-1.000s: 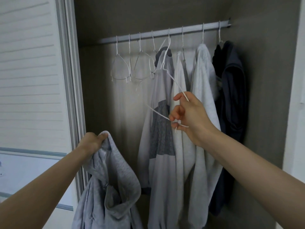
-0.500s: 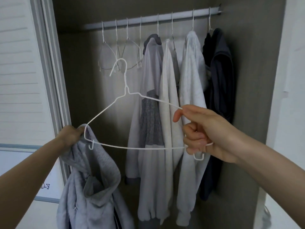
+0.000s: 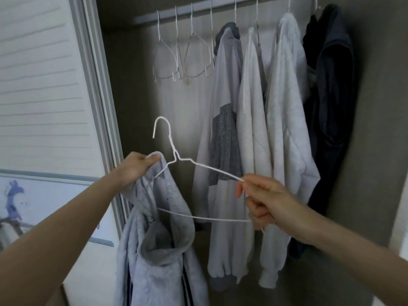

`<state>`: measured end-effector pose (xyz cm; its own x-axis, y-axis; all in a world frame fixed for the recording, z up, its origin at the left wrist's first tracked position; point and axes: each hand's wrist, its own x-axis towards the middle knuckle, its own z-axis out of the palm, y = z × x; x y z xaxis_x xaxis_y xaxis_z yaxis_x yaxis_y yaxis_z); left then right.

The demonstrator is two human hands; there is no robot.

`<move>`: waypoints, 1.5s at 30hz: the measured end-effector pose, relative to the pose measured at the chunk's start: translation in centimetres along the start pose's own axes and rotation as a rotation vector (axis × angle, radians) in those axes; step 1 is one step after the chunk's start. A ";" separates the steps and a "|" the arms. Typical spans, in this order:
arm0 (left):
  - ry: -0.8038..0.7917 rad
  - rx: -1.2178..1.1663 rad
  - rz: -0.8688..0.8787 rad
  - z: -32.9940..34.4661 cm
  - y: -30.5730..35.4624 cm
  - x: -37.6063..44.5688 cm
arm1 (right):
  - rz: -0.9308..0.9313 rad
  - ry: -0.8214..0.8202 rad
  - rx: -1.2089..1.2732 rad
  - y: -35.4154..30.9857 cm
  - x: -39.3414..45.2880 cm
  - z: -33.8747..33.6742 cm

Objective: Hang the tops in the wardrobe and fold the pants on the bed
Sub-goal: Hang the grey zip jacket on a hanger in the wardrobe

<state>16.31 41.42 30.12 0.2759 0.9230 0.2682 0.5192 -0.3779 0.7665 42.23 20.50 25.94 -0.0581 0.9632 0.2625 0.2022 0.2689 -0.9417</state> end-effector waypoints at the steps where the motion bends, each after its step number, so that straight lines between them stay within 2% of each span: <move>1: -0.006 -0.045 0.003 0.6 0.5 -0.2 | 0.036 -0.029 -0.038 1.4 0.4 0.7; 6: -0.034 -0.288 -0.054 3.0 1.9 -1.0 | 0.287 -0.255 -0.529 4.9 2.2 1.9; 8: -0.075 -0.315 -0.072 3.5 2.5 -1.7 | 0.311 -0.194 -0.625 5.1 3.4 2.2; 12: -0.151 -0.339 -0.051 6.9 4.5 -3.5 | 0.013 0.110 -0.855 5.2 5.8 4.7; 15: -0.161 -0.404 -0.076 8.4 5.3 -4.8 | -0.144 0.296 -0.699 6.4 6.1 5.8; 18: -0.272 -0.461 -0.066 7.7 4.8 -6.3 | -0.310 0.418 -0.491 7.9 4.6 5.3; 20: -0.247 -0.387 0.076 7.0 4.1 -7.2 | -0.376 0.495 -0.424 8.4 3.6 4.9; 21: -0.186 -0.232 0.220 6.5 3.5 -7.3 | -0.404 0.517 -0.389 8.3 3.0 4.8; 22: -0.103 0.024 0.379 6.0 2.7 -7.2 | -0.419 0.516 -0.351 8.1 2.5 4.6; 24: -0.051 0.479 0.554 5.5 1.3 -7.4 | -0.424 0.480 -0.279 7.6 1.6 4.5; 25: -0.083 0.559 0.554 5.5 0.7 -7.7 | -0.425 0.464 -0.255 7.3 1.3 4.5; 27: -0.126 0.455 0.550 5.9 0.0 -8.4 | -0.419 0.459 -0.251 6.8 1.1 4.7; 30: -0.110 0.320 0.572 7.1 0.0 -9.1 | -0.365 0.463 -0.263 6.3 1.5 5.4; 35: -0.101 0.130 0.457 7.8 1.0 -10.1 | -0.302 0.361 -0.144 5.3 1.5 7.0; 38: -0.025 0.055 0.447 8.0 1.0 -10.8 | -0.256 0.252 -0.094 4.6 1.6 7.6; 40: 0.014 -0.003 0.438 7.3 0.1 -11.2 | -0.155 0.164 0.001 4.2 2.2 7.1; 42: 0.022 -0.047 0.383 6.3 -0.9 -11.5 | 0.027 0.081 0.127 4.3 2.9 5.2; 45: 0.066 -0.081 0.316 4.9 -2.2 -12.2 | 0.349 -0.130 0.060 6.7 3.0 1.9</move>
<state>15.74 30.60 22.30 0.3582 0.7649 0.5354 0.3495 -0.6416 0.6828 41.51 25.18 20.05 -0.1199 0.9876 -0.1011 0.1741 -0.0793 -0.9815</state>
